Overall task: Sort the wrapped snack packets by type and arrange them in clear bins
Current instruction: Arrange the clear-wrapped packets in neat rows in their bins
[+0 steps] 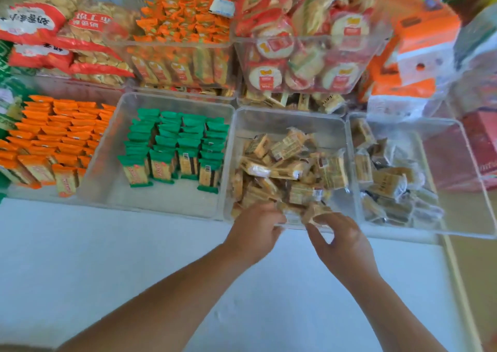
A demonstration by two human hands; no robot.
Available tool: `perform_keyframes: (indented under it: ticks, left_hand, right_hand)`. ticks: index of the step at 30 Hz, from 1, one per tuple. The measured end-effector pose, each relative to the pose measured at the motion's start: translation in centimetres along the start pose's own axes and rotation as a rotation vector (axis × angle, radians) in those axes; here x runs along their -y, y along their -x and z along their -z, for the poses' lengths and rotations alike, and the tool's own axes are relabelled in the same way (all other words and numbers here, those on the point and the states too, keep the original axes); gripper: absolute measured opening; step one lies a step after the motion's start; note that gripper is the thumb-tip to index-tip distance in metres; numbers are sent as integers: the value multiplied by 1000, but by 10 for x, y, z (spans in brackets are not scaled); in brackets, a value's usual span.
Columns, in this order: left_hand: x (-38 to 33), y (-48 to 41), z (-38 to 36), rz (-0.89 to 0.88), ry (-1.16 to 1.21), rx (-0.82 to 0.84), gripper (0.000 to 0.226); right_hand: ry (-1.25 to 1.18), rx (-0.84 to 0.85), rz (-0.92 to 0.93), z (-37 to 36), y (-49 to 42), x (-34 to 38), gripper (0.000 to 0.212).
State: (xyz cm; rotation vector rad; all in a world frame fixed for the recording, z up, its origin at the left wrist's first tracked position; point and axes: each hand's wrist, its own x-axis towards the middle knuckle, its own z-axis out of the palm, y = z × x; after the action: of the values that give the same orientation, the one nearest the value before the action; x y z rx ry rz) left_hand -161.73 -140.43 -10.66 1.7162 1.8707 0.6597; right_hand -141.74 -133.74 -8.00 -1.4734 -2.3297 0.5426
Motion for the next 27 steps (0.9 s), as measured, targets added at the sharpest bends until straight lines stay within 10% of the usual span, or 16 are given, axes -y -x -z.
perform_keyframes:
  ticks: [11,19,27]
  left_hand:
    - [-49,25,13,115,103,-144,8]
    - [-69,101,-2,275,94,60,18]
    - [-84,160,-7,413,161,185,13]
  right_hand:
    - [-59,-20,378,22,7,-36,15]
    - [-69,442,156,55,64,-29,13]
    - [-203,190,176,56,85,-24,7]
